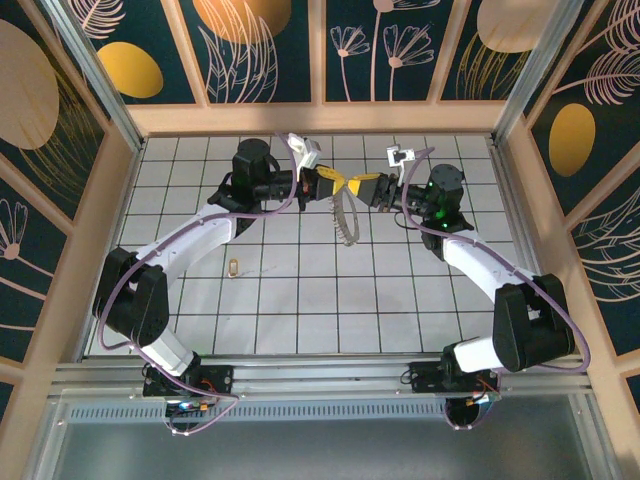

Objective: Put the keys on the keyring

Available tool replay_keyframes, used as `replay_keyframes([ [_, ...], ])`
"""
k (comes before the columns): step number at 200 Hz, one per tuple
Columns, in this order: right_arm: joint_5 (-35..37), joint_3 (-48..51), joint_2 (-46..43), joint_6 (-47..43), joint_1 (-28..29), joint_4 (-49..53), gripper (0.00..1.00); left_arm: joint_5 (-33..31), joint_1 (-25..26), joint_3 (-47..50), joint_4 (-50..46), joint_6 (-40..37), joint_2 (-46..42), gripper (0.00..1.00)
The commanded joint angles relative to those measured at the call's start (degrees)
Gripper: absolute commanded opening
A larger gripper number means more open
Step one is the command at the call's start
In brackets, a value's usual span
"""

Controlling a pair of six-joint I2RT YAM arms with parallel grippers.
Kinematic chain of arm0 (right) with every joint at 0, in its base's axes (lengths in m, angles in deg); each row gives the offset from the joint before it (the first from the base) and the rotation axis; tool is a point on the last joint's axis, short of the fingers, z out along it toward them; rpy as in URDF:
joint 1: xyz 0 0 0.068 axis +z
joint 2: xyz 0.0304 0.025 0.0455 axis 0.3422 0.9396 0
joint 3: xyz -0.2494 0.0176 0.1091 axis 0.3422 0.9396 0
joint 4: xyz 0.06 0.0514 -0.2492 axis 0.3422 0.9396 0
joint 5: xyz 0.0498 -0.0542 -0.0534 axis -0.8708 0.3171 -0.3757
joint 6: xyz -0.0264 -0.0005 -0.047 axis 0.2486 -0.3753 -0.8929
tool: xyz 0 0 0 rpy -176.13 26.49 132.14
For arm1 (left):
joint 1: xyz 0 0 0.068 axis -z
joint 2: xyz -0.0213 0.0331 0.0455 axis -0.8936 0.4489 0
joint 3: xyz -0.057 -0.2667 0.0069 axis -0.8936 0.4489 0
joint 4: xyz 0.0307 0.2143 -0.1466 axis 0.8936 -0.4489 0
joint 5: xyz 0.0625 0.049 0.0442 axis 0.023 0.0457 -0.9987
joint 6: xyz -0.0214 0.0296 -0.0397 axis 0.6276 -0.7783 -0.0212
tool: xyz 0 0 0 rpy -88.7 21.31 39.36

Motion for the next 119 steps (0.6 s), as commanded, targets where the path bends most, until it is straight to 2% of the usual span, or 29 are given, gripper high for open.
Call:
replay_keyframes([
  [1,-1.7,-0.9,-2.3,-1.0,-0.4,-1.5,0.27,2.0,-0.2,-2.2,0.8,-0.9,0.5,0.0],
  [49,-1.4,-1.3,-3.3,-1.4,-0.9,-0.4,0.29,2.5,-0.2,-2.8,0.3,-0.7,0.8,0.0],
  [80,-0.7,-1.1,-4.7,-1.5,-2.2,0.4,0.4,2.7,-0.3,-2.9,-0.2,-0.9,0.7,0.0],
  [119,-2.4,-1.7,-4.1,-0.1,-2.2,-0.8,0.4,2.9,-0.2,-3.2,-0.8,-1.0,0.7,0.0],
])
